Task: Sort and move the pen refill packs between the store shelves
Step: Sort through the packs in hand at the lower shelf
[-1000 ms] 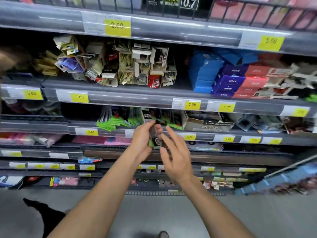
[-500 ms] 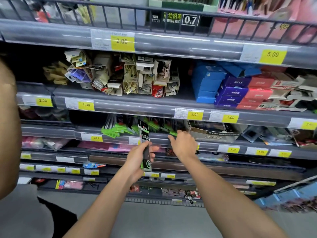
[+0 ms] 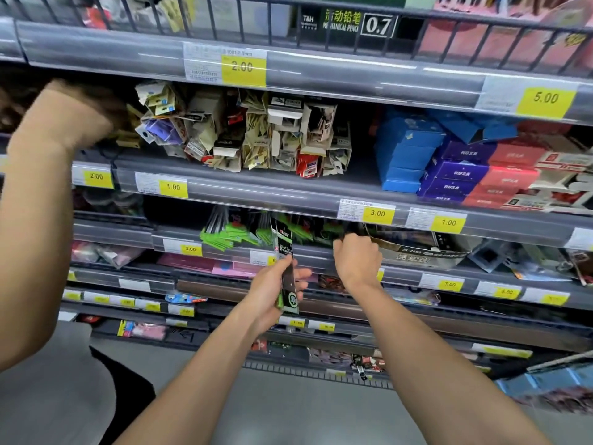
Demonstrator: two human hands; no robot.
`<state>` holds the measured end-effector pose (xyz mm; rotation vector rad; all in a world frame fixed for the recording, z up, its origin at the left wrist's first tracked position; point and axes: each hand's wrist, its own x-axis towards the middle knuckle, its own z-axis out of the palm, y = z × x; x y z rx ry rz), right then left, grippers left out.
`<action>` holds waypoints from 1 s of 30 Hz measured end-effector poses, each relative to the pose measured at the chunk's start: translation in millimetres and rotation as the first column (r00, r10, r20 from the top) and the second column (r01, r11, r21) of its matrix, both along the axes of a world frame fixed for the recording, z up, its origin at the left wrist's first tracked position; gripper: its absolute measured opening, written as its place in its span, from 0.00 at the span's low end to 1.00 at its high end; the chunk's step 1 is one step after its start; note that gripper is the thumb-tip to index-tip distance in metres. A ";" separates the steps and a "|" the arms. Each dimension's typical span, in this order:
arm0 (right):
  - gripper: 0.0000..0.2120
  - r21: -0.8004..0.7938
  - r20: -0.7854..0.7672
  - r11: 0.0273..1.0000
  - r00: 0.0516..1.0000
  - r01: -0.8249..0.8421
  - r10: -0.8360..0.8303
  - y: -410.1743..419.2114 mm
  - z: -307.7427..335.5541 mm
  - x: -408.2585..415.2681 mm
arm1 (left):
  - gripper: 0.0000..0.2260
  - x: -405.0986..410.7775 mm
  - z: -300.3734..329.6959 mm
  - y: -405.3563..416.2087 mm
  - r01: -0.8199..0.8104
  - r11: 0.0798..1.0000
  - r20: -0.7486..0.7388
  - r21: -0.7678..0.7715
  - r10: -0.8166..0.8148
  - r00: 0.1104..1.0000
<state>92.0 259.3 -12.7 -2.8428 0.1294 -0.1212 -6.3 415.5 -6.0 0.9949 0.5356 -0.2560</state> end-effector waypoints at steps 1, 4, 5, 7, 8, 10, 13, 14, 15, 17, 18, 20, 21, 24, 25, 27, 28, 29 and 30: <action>0.18 -0.015 0.024 1.000 1.000 -0.011 0.011 -3.3 0.3 -0.2 | 0.12 0.6 0.0 -1.4 0.008 1.000 -0.001 -0.002 -0.008 1.000; 0.15 -0.010 0.095 1.000 0.995 -0.006 0.007 -10.5 3.1 -3.6 | 0.12 3.8 1.6 -6.7 0.037 0.999 -0.005 0.008 -0.037 0.999; 0.15 -0.010 0.118 1.000 0.993 -0.007 0.008 -11.3 4.8 -5.8 | 0.12 5.7 3.1 -8.5 0.044 0.999 -0.010 0.017 -0.044 0.999; 0.14 -0.011 0.180 0.999 0.983 -0.030 0.031 -13.3 9.8 -11.0 | 0.12 10.3 6.3 -11.7 0.049 0.998 -0.020 0.029 -0.049 0.999; 0.14 -0.011 0.217 0.999 0.975 -0.046 0.048 -14.7 12.1 -14.4 | 0.13 12.5 8.1 -13.5 0.050 0.998 -0.026 0.033 -0.050 0.998; 0.13 0.028 0.309 0.997 0.949 -0.071 0.058 -18.5 14.9 -24.1 | 0.13 16.0 11.1 -18.1 0.038 0.999 -0.032 0.029 -0.038 0.999; 0.13 0.136 0.429 0.981 0.900 -0.141 0.070 -19.5 15.5 -48.9 | 0.13 17.4 12.4 -27.3 -0.006 1.000 -0.039 -0.006 0.006 0.999; 0.13 0.132 0.474 0.977 0.876 -0.168 0.086 -16.8 14.5 -59.9 | 0.14 17.6 12.2 -30.2 -0.018 1.000 -0.038 -0.017 0.018 0.999; 0.12 0.116 0.513 0.973 0.851 -0.197 0.111 -13.3 12.5 -72.4 | 0.16 17.4 12.0 -32.5 -0.026 0.999 -0.035 -0.029 0.025 0.999; 0.10 0.071 0.559 0.964 0.811 -0.257 0.175 -4.4 5.4 -97.1 | 0.22 16.0 14.2 -36.0 -0.022 0.997 -0.024 -0.077 0.020 1.000; 0.07 0.029 0.565 0.961 0.798 -0.274 0.210 -0.2 0.6 -107.9 | 0.25 14.8 16.7 -37.2 -0.025 0.993 -0.025 -0.115 0.022 0.999; 0.05 -0.027 0.566 0.958 0.785 -0.286 0.250 6.0 -7.2 -123.2 | 0.30 13.0 20.8 -36.8 -0.035 0.987 -0.038 -0.158 0.029 0.999; 0.07 -0.025 0.574 0.953 0.776 -0.301 0.261 7.2 -9.9 -127.0 | 0.32 11.5 21.8 -35.1 -0.029 0.986 -0.044 -0.165 0.022 0.999; 0.12 0.030 0.591 0.911 0.742 -0.411 0.315 3.6 -10.9 -130.9 | 0.36 3.7 22.8 -28.9 0.016 0.977 -0.077 -0.211 -0.033 0.997; 0.13 0.054 0.584 0.893 0.739 -0.448 0.335 0.7 -11.6 -131.5 | 0.36 1.0 22.4 -25.9 0.032 0.975 -0.085 -0.221 -0.052 0.995; 0.14 0.117 0.556 0.850 0.743 -0.514 0.373 -6.0 -13.2 -130.1 | 0.33 -3.0 19.9 -20.5 0.032 0.974 -0.083 -0.223 -0.052 0.995; 0.14 0.153 0.540 0.822 0.743 -0.548 0.395 -9.0 -13.5 -128.2 | 0.32 -3.9 19.3 -18.9 0.015 0.976 -0.074 -0.218 -0.032 0.997; 0.14 0.194 0.529 0.790 0.740 -0.582 0.415 -11.0 -13.6 -125.5 | 0.30 -4.8 18.2 -17.0 -0.002 0.976 -0.069 -0.217 -0.013 0.998; 0.14 0.236 0.526 0.763 0.739 -0.602 0.421 -12.2 -13.0 -122.1 | 0.28 -5.5 16.9 -15.6 -0.015 0.975 -0.070 -0.221 0.000 0.998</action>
